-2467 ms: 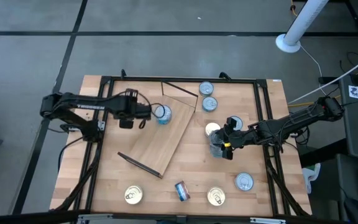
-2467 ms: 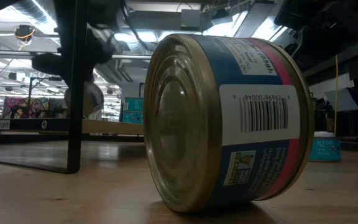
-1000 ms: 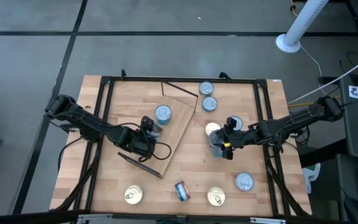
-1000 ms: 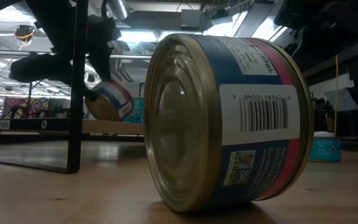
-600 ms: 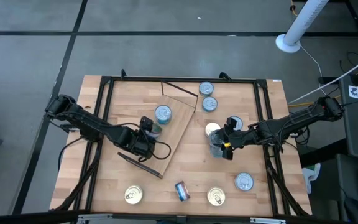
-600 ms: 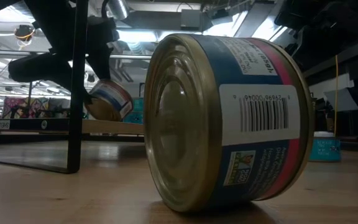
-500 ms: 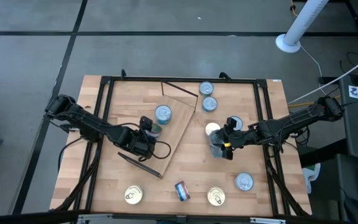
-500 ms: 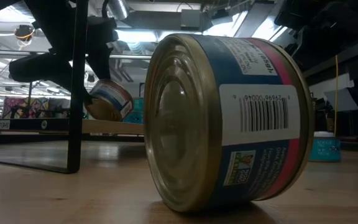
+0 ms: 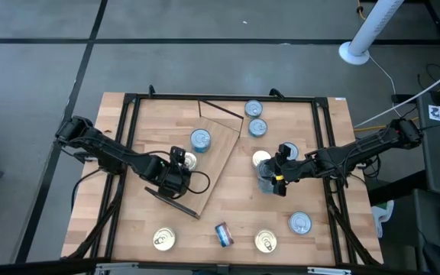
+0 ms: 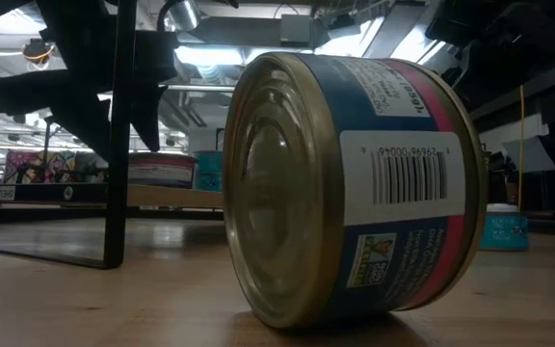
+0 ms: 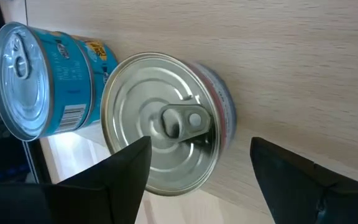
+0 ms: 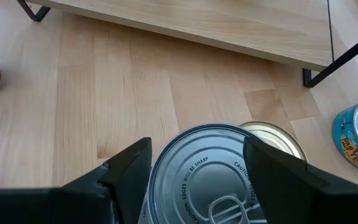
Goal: Stack canned seafood by type on shelf
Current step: Stack the light blue tuna can on top of the light blue tuna can on the shelf
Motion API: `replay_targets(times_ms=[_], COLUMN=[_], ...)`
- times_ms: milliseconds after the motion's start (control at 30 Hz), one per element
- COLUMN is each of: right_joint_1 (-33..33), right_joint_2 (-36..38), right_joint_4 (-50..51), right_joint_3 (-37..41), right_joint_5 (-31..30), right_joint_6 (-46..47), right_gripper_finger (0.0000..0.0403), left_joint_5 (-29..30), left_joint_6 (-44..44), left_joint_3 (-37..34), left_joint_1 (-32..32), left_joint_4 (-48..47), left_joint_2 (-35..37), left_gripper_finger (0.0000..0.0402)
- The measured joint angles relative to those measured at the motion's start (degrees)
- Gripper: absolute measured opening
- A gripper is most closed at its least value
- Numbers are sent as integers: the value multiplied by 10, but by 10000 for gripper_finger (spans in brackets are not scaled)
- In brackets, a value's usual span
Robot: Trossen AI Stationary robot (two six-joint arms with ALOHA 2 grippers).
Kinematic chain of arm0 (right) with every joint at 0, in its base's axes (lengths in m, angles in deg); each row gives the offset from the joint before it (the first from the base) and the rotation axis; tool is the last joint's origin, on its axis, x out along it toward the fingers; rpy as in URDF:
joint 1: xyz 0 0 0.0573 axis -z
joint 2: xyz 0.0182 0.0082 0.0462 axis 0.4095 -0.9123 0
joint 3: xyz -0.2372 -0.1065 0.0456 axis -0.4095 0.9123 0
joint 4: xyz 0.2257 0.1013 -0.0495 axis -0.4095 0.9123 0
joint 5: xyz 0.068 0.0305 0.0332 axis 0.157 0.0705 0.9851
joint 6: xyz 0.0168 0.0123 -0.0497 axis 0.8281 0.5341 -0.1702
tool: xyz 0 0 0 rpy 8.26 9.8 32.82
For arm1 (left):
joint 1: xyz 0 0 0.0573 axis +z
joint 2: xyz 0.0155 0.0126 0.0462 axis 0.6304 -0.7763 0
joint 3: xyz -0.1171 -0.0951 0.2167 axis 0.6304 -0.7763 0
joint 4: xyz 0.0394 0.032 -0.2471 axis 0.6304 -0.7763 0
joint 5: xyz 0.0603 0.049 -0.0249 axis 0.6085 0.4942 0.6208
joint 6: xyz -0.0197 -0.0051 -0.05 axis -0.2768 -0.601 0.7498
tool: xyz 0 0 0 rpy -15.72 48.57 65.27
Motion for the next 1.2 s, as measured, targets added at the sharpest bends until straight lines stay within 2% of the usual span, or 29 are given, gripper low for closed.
replay_targets(times_ms=[333, 800, 1000, 1200], right_joint_1=[0, 0, 0, 0], right_joint_2=[0, 0, 0, 0], right_joint_4=[0, -3, -4, -5], right_joint_3=[0, 0, 0, 0], right_joint_5=[0, 0, 0, 1], right_joint_6=[0, 0, 0, 0], right_gripper_finger=[252, 252, 252, 252], left_joint_5=[3, 14, 14, 12], left_joint_6=[11, 27, 19, -23], left_joint_3=[8, 24, 24, 24], left_joint_1=[0, 17, 26, 22], left_joint_4=[-6, 15, 101, 219], left_joint_2=[14, 107, 145, 152], left_gripper_finger=[271, 271, 271, 271])
